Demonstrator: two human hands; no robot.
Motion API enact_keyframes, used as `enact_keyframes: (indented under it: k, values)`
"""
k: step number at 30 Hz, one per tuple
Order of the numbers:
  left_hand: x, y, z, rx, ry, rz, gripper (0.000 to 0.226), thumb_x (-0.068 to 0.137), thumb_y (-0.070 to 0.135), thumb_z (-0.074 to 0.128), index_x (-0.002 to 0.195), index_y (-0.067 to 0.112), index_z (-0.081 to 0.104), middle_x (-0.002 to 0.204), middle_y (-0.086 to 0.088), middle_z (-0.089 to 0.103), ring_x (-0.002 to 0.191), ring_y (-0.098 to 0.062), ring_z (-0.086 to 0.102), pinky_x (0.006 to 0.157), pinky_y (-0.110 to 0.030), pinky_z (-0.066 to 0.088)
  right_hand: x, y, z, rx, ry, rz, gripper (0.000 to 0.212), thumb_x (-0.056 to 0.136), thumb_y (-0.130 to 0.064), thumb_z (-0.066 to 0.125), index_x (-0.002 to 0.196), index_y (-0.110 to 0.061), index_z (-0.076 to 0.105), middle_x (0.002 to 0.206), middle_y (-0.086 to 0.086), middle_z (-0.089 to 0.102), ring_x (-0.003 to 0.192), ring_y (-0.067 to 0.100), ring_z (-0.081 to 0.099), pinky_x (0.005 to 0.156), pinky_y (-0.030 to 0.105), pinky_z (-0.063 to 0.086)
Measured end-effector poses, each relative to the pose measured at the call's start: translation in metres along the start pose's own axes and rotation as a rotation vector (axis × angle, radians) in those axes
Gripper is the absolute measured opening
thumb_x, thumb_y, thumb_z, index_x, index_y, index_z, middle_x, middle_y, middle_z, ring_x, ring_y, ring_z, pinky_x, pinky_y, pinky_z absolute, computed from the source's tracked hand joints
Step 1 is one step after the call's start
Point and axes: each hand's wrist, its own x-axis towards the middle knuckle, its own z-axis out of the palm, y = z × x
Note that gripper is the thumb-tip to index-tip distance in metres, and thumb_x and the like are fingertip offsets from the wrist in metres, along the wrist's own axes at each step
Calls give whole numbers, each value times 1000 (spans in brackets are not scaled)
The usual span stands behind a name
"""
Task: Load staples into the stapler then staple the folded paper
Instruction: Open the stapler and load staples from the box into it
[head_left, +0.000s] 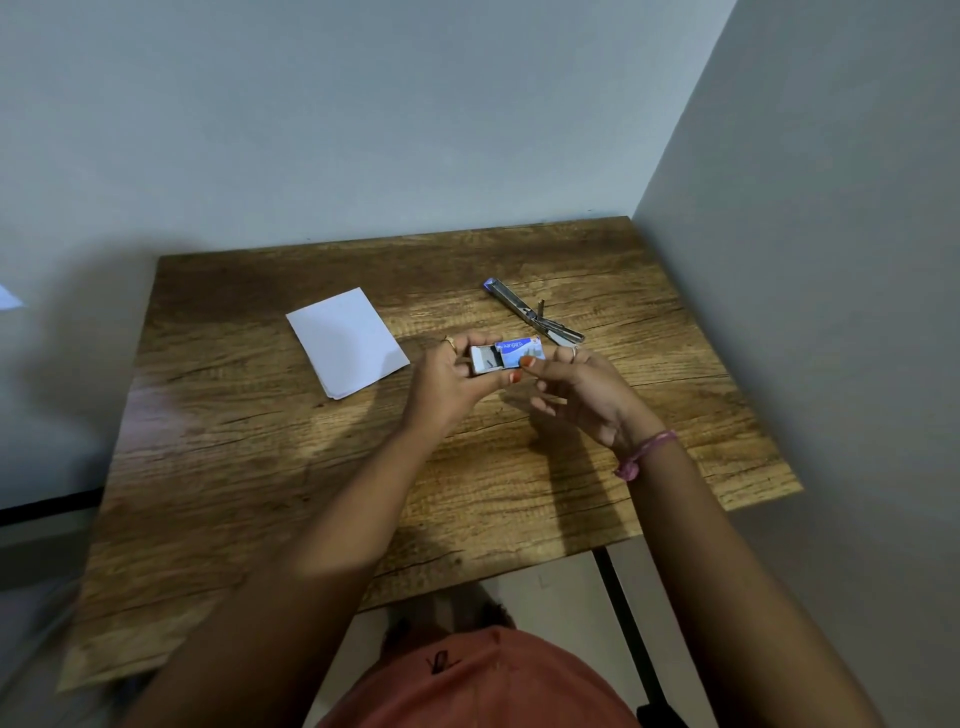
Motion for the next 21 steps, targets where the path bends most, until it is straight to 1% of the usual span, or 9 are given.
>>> enact_keyframes:
  k: [3, 6, 11, 13, 15, 17, 18, 19, 21]
  values:
    - [-1, -2, -1, -23, -11, 0, 42, 68, 6, 82, 103, 22, 65, 98, 4, 70, 90, -3, 69, 80, -22, 56, -1, 0, -1, 33, -1, 0, 19, 86, -7, 63, 70, -13, 68, 64, 4, 51, 50, 5, 57, 48, 18, 51]
    - [-1, -1, -2, -38, -13, 7, 42, 68, 6, 82, 101, 26, 65, 101, 5, 70, 95, -7, 69, 83, -27, 56, 0, 0, -4, 21, -8, -25, 23, 86, -8, 64, 65, -15, 71, 60, 2, 53, 48, 6, 57, 48, 19, 51]
    - [-2, -1, -3, -75, -12, 14, 41, 69, 3, 81, 100, 25, 65, 104, 7, 69, 96, -6, 69, 82, -25, 56, 3, -1, -7, -56, 1, -40, 15, 86, -12, 66, 73, -18, 73, 65, -1, 60, 52, 3, 60, 51, 21, 51]
    - [-2, -2, -4, -76, -6, 10, 41, 69, 2, 81, 98, 26, 65, 105, 7, 69, 96, -5, 69, 81, -24, 56, 3, -1, -7, -158, 13, -46, 4, 85, -17, 68, 86, -20, 71, 73, -1, 61, 57, 3, 63, 57, 23, 49]
    - [-2, -4, -5, -61, 2, 4, 41, 69, 4, 81, 98, 27, 64, 112, 2, 69, 97, -5, 68, 81, -24, 56, 3, 0, -6, -283, 91, -108, 19, 81, -19, 72, 98, -21, 64, 81, -4, 61, 64, 2, 62, 58, 22, 48]
    - [-2, -8, -5, -44, 17, -13, 40, 69, 6, 82, 99, 26, 65, 116, -1, 68, 99, -7, 68, 82, -26, 57, 3, -2, -1, -503, 263, -274, 32, 78, -22, 76, 104, -21, 57, 91, -4, 59, 74, 4, 58, 62, 20, 46]
    - [-1, -10, -5, -39, 23, -20, 41, 69, 6, 82, 101, 25, 65, 116, -3, 68, 100, -9, 68, 82, -27, 57, 2, -4, 2, -636, 330, -393, 33, 77, -24, 76, 103, -21, 57, 95, -2, 58, 78, 6, 56, 64, 20, 46]
    - [-1, -11, -5, -37, 26, -23, 42, 69, 7, 82, 102, 25, 65, 115, -3, 69, 99, -10, 68, 82, -27, 57, 2, -7, 5, -767, 356, -513, 28, 78, -25, 75, 101, -21, 60, 97, 0, 57, 80, 8, 55, 66, 21, 47]
    - [-1, -15, -5, -40, 20, -27, 43, 68, 8, 83, 103, 24, 65, 111, -5, 71, 97, -12, 69, 82, -28, 57, 1, -14, 12, -1016, 289, -642, 16, 80, -29, 71, 95, -23, 68, 98, 2, 58, 83, 11, 54, 73, 28, 48]
